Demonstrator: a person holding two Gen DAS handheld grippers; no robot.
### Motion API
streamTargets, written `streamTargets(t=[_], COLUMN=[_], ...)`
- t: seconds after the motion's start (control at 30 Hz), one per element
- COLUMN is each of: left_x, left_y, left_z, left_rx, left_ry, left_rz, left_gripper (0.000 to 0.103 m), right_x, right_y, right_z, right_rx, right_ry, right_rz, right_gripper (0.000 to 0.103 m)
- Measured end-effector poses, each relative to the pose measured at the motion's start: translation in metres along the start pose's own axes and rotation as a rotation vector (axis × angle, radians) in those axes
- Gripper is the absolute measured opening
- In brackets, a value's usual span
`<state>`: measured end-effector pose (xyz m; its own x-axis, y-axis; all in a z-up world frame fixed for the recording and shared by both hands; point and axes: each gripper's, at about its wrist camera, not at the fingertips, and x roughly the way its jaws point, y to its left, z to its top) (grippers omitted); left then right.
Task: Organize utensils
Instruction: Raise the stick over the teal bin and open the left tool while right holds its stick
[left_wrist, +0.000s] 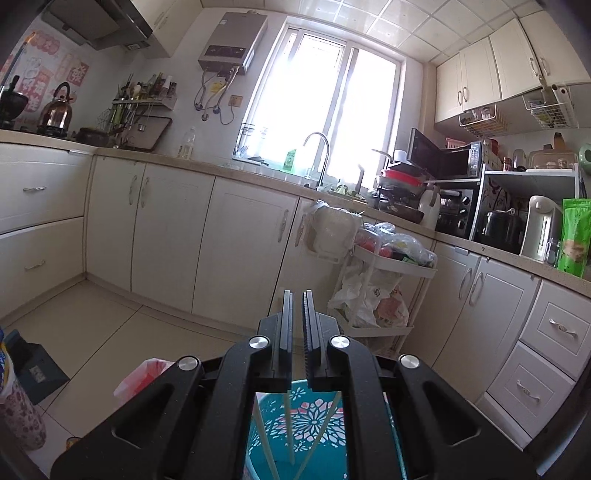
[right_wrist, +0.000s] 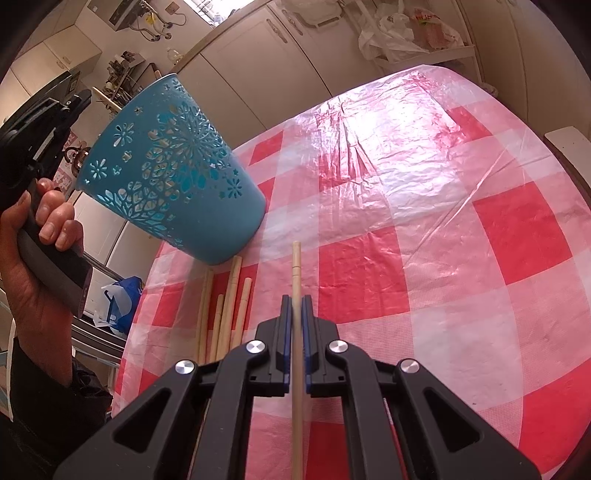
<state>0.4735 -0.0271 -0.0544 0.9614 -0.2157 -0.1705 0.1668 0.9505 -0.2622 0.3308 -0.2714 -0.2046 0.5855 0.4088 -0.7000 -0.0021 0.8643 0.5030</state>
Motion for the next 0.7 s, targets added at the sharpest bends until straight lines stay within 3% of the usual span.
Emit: streamTargets(t=[0.3, 0.37, 0.43, 0.53, 0.7], left_x=[-0.021, -0.037, -0.056, -0.078, -0.083], left_y=[0.012, 0.018, 0.028, 0.043, 0.067], left_z=[0.004, 0.003, -0.003, -0.025, -0.083], left_rx=[-0.002, -0.010, -0.022, -0.028, -0.020], left_ry=[0.043, 0.036, 0.031, 0.060, 0.196], left_rz=[0.014, 0.027, 0.056, 0.092, 0.127], left_gripper=[0.008, 0.020, 0.046, 0.054, 0.057], right_x=[-0.002, -0.005, -0.009, -0.016, -0.038], right_y=[-0.002, 0.000, 0.001, 0.001, 0.012], right_z=[0.000, 0.000, -0.001, -0.001, 0.008], right_rx=[0.011, 0.003, -0.002, 0.002, 0.033], right_ry=[-0.013, -0.030, -0.046, -0.075, -0.144], right_rz=[0.001, 0.007, 0.015, 0.036, 0.105], right_gripper=[0.006, 0.006, 0.006, 0.006, 0.006])
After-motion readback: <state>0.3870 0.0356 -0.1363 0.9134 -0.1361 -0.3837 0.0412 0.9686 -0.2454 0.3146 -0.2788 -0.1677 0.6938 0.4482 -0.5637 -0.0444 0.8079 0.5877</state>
